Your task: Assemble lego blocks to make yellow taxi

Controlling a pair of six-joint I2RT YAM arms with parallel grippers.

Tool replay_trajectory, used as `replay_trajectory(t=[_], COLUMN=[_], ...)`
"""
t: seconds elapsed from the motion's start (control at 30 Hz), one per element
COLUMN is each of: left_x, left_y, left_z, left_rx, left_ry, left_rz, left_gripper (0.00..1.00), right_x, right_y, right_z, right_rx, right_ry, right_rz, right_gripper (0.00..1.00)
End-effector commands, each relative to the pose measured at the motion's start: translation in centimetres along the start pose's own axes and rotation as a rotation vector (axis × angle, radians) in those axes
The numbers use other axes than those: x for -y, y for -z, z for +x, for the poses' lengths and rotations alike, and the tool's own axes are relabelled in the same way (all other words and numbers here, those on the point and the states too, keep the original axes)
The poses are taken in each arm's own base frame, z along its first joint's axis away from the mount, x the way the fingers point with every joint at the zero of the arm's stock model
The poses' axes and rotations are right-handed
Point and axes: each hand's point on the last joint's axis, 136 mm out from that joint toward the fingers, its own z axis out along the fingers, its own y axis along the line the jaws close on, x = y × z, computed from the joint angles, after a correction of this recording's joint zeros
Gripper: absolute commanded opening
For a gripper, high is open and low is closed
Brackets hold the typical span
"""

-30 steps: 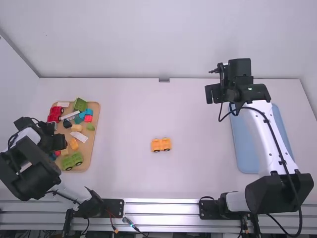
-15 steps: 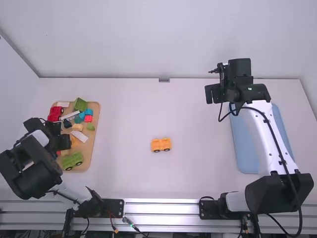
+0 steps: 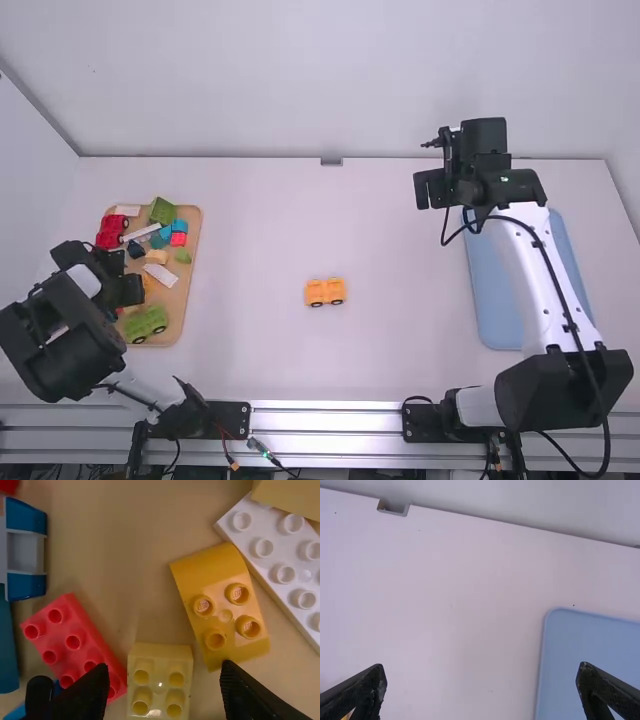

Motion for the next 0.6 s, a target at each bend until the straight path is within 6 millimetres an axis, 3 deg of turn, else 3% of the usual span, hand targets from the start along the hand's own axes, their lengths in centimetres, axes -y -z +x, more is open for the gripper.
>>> replay_trajectory(t=[0.0,0.57], left_x=[0.2,0.7], left_y=[-0.7,-2.3], left_z=[1.1,2.2], left_rx=[-0.021,-0.029], left_ry=[0.006,0.005], left_rz=[0.001,0.009], left_gripper=[0.59,0.54], right_x=[0.1,0.1], right_y=[0.4,0.4], right_z=[-1.1,-0.9], right_rx=[0.025,0.019], right_ry=[-0.002,-0.001], right_rz=[0.003,0.003], right_gripper=[0.99,0.99])
